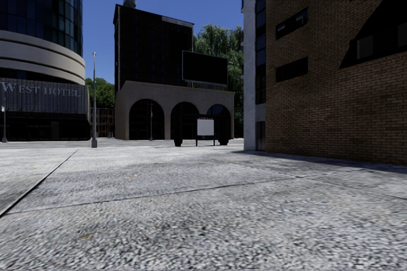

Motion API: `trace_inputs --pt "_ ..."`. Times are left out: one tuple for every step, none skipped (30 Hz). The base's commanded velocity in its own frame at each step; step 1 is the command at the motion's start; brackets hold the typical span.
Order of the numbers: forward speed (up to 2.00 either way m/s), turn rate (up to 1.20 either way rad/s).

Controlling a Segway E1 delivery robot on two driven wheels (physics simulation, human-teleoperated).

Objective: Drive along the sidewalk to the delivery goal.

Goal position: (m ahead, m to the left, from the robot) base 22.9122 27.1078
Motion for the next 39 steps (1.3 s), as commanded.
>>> trace_inputs --pt "2.0 0.0" --pt "2.0 0.0" --pt "2.0 0.0" --pt "2.0 0.0" --pt "2.0 0.0" --pt "2.0 0.0" --pt "2.0 0.0" --pt "2.0 0.0" --pt "2.0 0.0" --pt "2.0 0.0" --pt "2.0 0.0" --pt "2.0 0.0" --pt "2.0 0.0" --pt "2.0 0.0" --pt "2.0 0.0" --pt "2.0 0.0" --pt "2.0 0.0" --pt "2.0 0.0" --pt "2.0 0.0" --pt "2.0 0.0" --pt "2.0 0.0" --pt "2.0 0.0" --pt "2.0 0.0" --pt "2.0 0.0" --pt "2.0 0.0" --pt "2.0 0.0" --pt "2.0 0.0" --pt "2.0 0.0" --pt "2.0 0.0" --pt "2.0 0.0" --pt "2.0 0.0" --pt "2.0 0.0" --pt "2.0 0.0" --pt "2.0 0.0" --pt "2.0 0.0" --pt "2.0 0.0" --pt "2.0 0.0" --pt "2.0 0.0" --pt "2.0 0.0"
